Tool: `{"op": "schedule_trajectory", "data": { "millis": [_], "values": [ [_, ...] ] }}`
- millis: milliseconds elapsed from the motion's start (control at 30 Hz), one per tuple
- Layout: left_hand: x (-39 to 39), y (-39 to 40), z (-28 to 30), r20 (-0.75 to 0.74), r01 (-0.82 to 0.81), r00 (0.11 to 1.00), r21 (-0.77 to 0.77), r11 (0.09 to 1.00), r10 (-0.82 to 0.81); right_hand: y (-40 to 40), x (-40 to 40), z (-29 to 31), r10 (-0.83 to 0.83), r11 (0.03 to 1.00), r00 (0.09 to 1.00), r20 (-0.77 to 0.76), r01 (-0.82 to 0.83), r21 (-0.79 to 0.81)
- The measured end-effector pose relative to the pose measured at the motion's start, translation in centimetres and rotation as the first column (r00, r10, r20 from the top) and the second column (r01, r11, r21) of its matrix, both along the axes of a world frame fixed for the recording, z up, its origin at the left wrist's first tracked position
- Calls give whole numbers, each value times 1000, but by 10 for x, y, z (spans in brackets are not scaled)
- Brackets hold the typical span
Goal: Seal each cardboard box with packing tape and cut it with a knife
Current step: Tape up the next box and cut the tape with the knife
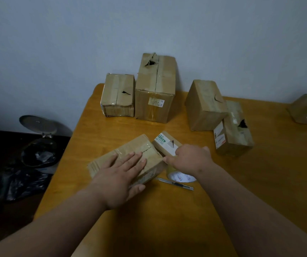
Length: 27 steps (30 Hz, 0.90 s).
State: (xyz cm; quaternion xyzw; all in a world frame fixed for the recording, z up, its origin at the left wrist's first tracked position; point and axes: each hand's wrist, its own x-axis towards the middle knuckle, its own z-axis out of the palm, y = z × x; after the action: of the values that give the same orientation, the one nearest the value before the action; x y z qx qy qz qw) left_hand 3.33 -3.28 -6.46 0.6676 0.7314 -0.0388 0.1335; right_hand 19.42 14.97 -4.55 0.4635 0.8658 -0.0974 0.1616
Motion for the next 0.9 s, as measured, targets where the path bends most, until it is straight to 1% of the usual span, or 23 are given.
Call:
{"op": "schedule_trajectory", "data": {
  "millis": [100,167,233,267,333,400,433,467,500,533,567,600,633,667,700,733,767,833,900],
  "values": [
    [2,11,8,9,-36,999,100,994,35,-5,3,3,-41,997,999,-7,41,-68],
    [2,14,6,3,-43,999,94,995,43,-8,6,9,-53,991,998,-28,49,-124],
    [-7,14,0,-37,-42,998,76,996,45,-14,7,18,-93,964,991,-98,65,-259],
    [-14,14,-2,-60,-47,997,81,996,52,-18,7,21,-131,926,982,-139,71,-370],
    [-24,13,-6,-63,-93,993,99,991,100,-30,7,24,-196,818,962,-189,54,-573],
    [-23,12,-9,-41,-144,988,131,981,150,-44,10,21,-310,703,925,-221,66,-708],
    [-18,10,-11,-12,-184,982,183,966,189,-51,12,17,-360,655,905,-226,73,-752],
    [-12,7,-14,51,-269,963,257,928,265,-57,13,11,-392,619,892,-227,73,-782],
    [-4,3,-16,161,-410,912,324,852,378,-62,14,5,-411,595,884,-224,74,-800],
    [4,-1,-17,295,-569,821,348,745,490,-66,14,-2,-433,574,873,-222,77,-815],
    [13,-3,-18,416,-696,714,342,631,563,-70,13,-8,-460,555,859,-224,81,-828],
    [22,-5,-20,490,-773,631,344,533,601,-73,13,-13,-491,534,841,-226,85,-841],
    [30,-6,-21,527,-821,571,348,453,629,-76,12,-18,-521,509,823,-225,88,-856],
    [36,-6,-22,548,-854,520,341,392,655,-78,12,-22,-552,475,804,-220,87,-875],
    [38,-6,-23,556,-876,482,330,353,677,-80,12,-25,-584,439,783,-215,82,-895],
    [37,-6,-22,558,-887,461,312,340,691,-82,12,-26,-614,407,760,-214,73,-910],
    [34,-7,-23,564,-891,455,286,354,689,-82,12,-27,-640,383,737,-217,61,-922],
    [25,-9,-27,607,-883,454,210,419,652,-82,12,-27,-683,348,693,-232,29,-937],
    [22,-10,-31,686,-858,439,128,497,580,-80,11,-26,-711,324,659,-245,-2,-946]
  ]
}}
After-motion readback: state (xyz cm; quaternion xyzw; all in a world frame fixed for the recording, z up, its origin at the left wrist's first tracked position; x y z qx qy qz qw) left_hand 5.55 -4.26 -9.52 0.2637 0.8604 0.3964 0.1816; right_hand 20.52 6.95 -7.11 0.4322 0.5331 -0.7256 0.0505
